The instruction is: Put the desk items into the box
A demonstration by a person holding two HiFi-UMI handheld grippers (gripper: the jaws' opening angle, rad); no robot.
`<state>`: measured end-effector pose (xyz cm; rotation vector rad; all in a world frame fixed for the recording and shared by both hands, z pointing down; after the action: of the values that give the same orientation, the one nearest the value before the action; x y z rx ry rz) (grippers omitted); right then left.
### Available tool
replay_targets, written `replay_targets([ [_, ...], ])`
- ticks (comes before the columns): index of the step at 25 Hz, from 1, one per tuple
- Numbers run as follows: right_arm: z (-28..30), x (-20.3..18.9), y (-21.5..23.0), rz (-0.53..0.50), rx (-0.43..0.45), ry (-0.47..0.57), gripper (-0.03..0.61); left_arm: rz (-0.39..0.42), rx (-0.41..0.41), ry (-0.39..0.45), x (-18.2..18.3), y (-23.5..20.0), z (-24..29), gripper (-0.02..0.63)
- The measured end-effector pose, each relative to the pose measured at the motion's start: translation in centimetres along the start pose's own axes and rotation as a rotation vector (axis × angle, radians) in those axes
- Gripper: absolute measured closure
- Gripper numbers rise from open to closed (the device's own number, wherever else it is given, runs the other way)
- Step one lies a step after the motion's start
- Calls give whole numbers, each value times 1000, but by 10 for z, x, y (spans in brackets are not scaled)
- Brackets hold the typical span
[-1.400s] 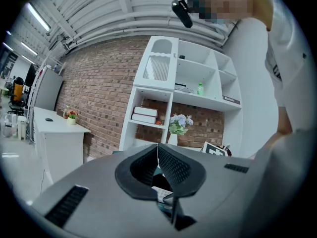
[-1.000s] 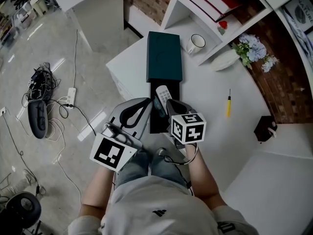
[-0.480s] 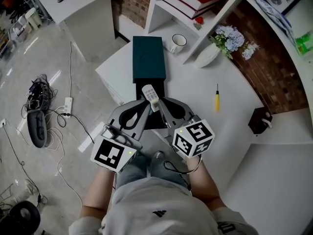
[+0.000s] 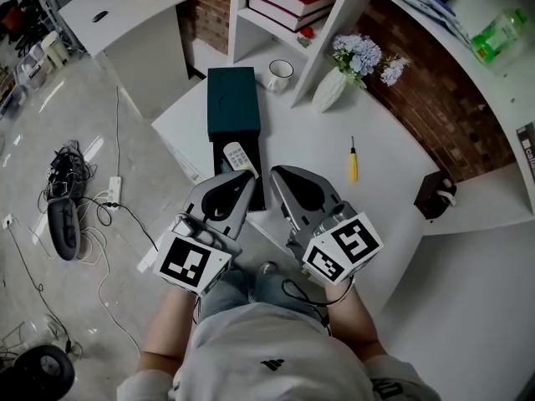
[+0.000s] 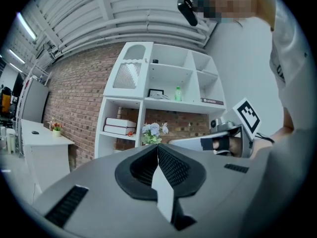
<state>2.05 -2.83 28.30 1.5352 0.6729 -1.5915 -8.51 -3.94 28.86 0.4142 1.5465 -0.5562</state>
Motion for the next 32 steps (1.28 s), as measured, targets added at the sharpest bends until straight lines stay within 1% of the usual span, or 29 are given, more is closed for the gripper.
replay_targets([
  [7,-40,12,-9,-36,34,51,571,22,11,6,6,34,-3,601],
  [12,-57,12,-14,-28,60,64,571,18,33,9,8,49,-7,601],
  [14,-61,11,-16,-25,70,65,571,36,43,6,7,52,-8,601],
  [20,-64,10,-22,-26,101,65,571,102,73,-43,5,60,-10,601],
  [22,-63,10,-22,-24,109,66,571,100,70,-41,6,62,-11,601],
  [26,-61,10,-22,-18,122,70,571,67,67,-6,9,61,-13,601],
  [32,-51,9,-23,-6,135,68,571,71,79,-10,9,52,-13,601],
])
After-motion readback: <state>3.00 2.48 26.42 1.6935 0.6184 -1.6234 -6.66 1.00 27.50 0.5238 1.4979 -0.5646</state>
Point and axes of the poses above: the fingertips, and each gripper's own axes: z forward along the fingers, y to its right, x out of its top, the point moved 5 cm from there along -z, backward along the fingers, and after that the axes turned 1 degree about x, right-handed, at the moved point
